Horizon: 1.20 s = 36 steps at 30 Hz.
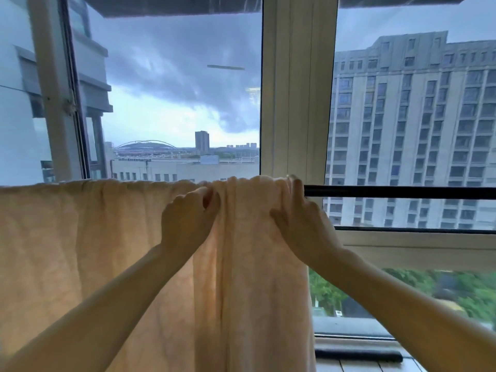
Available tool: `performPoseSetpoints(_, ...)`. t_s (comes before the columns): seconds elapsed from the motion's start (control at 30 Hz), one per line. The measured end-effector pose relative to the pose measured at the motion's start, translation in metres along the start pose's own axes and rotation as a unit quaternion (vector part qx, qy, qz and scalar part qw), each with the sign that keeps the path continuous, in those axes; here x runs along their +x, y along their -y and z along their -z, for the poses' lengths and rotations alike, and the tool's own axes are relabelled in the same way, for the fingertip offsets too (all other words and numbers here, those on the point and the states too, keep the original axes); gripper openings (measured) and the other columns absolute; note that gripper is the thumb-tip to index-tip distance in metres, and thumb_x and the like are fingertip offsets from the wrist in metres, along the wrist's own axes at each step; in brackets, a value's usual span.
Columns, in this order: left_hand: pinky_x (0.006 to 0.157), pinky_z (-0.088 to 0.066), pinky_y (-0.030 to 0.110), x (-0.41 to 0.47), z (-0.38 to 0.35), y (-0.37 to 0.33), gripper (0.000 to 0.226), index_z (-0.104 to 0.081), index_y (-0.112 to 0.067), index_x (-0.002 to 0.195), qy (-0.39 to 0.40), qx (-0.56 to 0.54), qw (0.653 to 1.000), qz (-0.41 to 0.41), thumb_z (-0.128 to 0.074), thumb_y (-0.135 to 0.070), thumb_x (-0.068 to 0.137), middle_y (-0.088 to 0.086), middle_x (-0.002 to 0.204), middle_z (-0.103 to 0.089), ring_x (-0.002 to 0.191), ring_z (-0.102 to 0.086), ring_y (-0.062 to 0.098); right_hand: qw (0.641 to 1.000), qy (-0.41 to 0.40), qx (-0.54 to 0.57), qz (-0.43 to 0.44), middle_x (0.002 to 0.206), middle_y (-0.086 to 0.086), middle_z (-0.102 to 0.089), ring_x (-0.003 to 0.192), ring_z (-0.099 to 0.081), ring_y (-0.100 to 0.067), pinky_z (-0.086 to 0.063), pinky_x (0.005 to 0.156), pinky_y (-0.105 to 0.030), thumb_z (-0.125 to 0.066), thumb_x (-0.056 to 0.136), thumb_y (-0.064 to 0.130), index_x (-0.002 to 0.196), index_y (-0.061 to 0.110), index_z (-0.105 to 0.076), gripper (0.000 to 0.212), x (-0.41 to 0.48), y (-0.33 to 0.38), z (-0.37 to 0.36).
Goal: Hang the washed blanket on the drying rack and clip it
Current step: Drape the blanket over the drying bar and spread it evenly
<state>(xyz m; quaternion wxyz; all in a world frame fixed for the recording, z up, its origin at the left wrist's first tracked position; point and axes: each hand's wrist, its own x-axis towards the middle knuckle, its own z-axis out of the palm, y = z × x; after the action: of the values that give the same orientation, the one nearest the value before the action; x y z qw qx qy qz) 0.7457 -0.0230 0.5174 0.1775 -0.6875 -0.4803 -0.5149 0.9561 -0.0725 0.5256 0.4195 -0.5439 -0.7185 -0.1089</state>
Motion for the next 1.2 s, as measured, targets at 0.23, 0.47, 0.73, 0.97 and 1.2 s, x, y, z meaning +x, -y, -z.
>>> performPoseSetpoints(0.23,0.046,-0.034,0.012,-0.011,-0.003,-0.013,0.039,-0.052,-0.025,0.049,0.133,-0.087,0.986,0.043,-0.070,-0.032,0.082,-0.011,0.042,-0.046,0.042,-0.050,0.003,0.994,-0.036,0.079,0.064,0.098,-0.011,-0.063,0.074,-0.057,-0.018,-0.043,0.058,-0.019,-0.046,0.089,-0.006,0.129,0.006,-0.042,0.042,0.005,-0.006,-0.007)
performPoseSetpoints(0.47,0.050,-0.031,0.022,0.024,0.005,-0.031,0.044,-0.041,-0.023,0.052,-0.002,-0.035,0.999,0.006,-0.065,-0.029,0.088,-0.011,0.048,-0.041,0.048,-0.042,0.005,0.993,-0.095,-0.028,0.062,0.093,-0.013,-0.068,0.074,-0.055,-0.016,-0.037,0.069,-0.015,-0.050,0.095,0.003,0.104,0.000,-0.065,0.018,0.052,-0.012,0.024)
performPoseSetpoints(0.73,0.067,-0.047,0.030,0.071,-0.022,-0.042,0.030,-0.054,-0.024,0.058,0.061,-0.054,0.997,0.002,-0.066,-0.028,0.085,-0.009,0.058,-0.055,0.065,-0.055,0.016,0.983,-0.074,-0.167,0.031,0.085,-0.011,-0.068,0.083,-0.063,-0.025,-0.053,0.070,-0.032,-0.056,0.093,0.016,0.091,0.006,-0.066,0.014,0.084,-0.044,0.039)
performPoseSetpoints(0.97,0.065,-0.037,0.018,0.058,-0.014,-0.020,0.027,-0.070,-0.006,0.083,0.132,-0.121,0.984,-0.021,-0.052,-0.022,0.096,0.000,0.082,-0.062,0.077,-0.056,0.015,0.984,0.013,-0.153,0.090,0.109,-0.006,-0.060,0.102,-0.053,-0.018,-0.046,0.091,-0.031,-0.044,0.097,0.040,0.107,0.011,-0.063,0.037,0.055,-0.020,0.031)
performPoseSetpoints(1.2,0.084,-0.047,0.027,0.055,0.006,0.016,0.013,-0.074,-0.022,0.093,0.147,-0.115,0.982,0.008,-0.062,-0.023,0.090,-0.012,0.091,-0.069,0.087,-0.062,0.003,0.971,0.076,-0.192,0.122,0.135,-0.003,-0.051,0.118,-0.052,-0.026,-0.038,0.102,-0.053,-0.044,0.087,0.067,0.138,0.028,-0.035,0.065,0.056,0.015,-0.005)
